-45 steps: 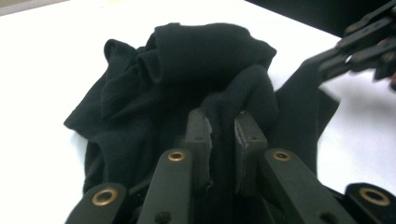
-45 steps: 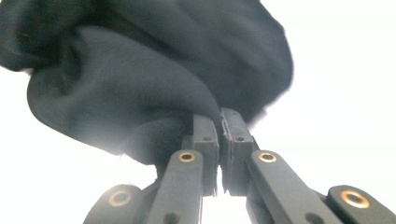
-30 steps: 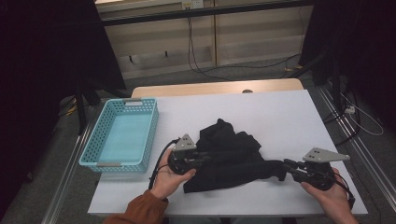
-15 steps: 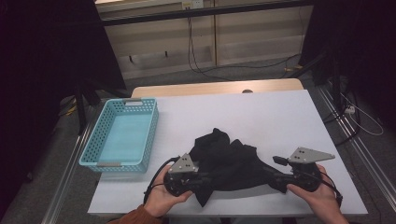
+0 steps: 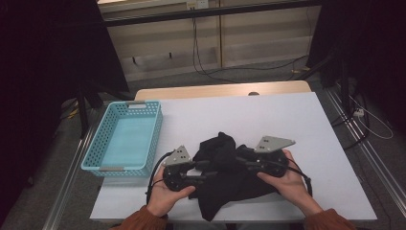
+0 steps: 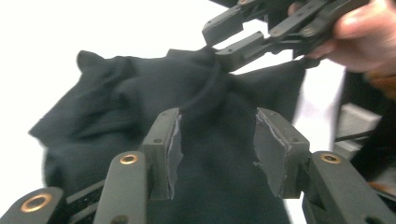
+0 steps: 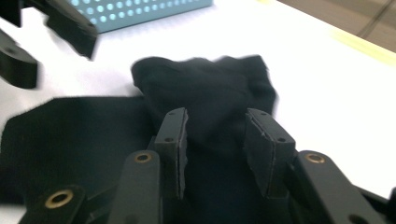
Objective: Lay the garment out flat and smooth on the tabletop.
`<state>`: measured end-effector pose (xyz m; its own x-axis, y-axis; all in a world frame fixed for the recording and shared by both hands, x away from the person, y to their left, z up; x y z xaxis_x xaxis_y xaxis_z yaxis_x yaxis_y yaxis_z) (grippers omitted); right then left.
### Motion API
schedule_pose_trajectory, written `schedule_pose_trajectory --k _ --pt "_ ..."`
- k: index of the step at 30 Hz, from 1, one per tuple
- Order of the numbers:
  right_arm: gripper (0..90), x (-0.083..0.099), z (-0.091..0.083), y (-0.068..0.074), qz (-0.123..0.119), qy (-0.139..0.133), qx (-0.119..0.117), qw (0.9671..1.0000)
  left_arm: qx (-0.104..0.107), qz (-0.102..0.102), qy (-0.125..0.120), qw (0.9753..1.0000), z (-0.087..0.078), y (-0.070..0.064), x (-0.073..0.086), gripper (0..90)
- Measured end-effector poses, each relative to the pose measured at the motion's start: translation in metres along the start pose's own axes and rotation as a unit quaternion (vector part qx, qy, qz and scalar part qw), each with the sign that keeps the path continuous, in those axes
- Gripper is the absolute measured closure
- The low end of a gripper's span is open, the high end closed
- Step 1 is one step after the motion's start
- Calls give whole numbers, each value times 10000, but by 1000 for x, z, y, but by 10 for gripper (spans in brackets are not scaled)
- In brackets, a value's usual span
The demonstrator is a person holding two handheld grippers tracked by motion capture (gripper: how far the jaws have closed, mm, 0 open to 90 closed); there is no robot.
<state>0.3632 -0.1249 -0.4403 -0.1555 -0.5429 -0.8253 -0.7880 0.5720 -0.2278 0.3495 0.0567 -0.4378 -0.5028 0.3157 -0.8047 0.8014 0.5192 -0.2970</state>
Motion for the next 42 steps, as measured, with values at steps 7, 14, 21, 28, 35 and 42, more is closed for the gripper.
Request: schedule_pose_trajectory --k 7,14,21,28,35,42 --pt "580 5 29 18 -247 264 -281 9990 -340 158 753 9965 29 19 28 619" --pt "460 20 39 30 -394 615 -466 9962 -554 214 1156 9915 45 28 43 618" --pt "746 25 38 24 -270 622 -255 9974 -564 244 1142 9916 46 29 43 603" --pt "839 29 7 2 -21 377 73 9993 -674 230 1122 9911 46 33 42 534" --pt "839 43 -23 -23 188 362 478 9980 -691 243 1119 9910 46 33 42 534" --pt "826 68 -50 -43 581 399 790 9944 -548 316 1140 9915 47 30 42 615"
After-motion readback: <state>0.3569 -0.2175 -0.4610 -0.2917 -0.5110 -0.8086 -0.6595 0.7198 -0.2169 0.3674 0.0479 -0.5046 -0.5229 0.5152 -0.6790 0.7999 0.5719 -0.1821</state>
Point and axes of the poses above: each handheld gripper's, and its own axes: z roughly forward along the jaws, x roughly out of its underside, y roughly to its left, the point moved 7 cm from there along z, roughly forward along the jaws, and after that the axes turned 12 degrees about -z, right-handed, at the moved point
